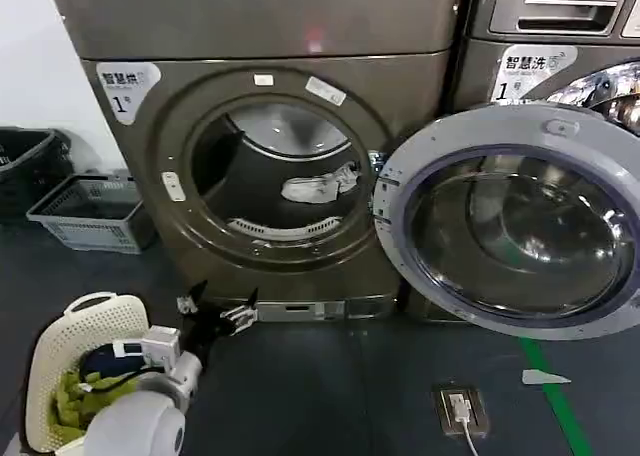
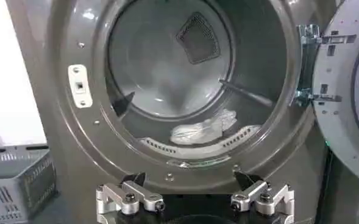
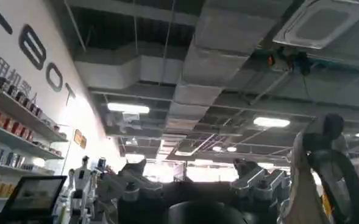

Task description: Grasp the clothes from the dryer.

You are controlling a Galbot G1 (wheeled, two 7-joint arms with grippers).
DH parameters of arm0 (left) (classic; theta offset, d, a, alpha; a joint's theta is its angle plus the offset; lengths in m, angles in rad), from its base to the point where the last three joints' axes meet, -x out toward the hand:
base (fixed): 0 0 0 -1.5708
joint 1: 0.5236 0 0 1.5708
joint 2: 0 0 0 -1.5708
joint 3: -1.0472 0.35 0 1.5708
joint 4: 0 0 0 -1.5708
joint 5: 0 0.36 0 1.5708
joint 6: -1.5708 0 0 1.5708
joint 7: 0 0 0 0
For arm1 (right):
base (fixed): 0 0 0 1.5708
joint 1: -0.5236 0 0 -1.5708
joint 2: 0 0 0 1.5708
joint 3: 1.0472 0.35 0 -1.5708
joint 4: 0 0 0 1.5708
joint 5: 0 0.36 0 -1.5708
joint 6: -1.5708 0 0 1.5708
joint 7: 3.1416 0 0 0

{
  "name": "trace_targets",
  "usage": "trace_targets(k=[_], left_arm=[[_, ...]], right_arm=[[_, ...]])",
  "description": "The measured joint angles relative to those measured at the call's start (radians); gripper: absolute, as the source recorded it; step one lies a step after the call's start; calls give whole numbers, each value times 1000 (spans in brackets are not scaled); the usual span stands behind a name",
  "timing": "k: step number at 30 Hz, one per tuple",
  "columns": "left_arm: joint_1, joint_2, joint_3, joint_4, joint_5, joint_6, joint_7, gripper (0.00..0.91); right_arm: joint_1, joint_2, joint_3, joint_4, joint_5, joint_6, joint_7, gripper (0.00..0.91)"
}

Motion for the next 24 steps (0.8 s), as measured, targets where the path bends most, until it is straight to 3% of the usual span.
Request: trace_targets(k=[24], left_arm=[[4, -1, -1, -2, 1, 0, -1, 907]], right_arm=[[2, -1, 2, -10, 10, 30, 28, 907]])
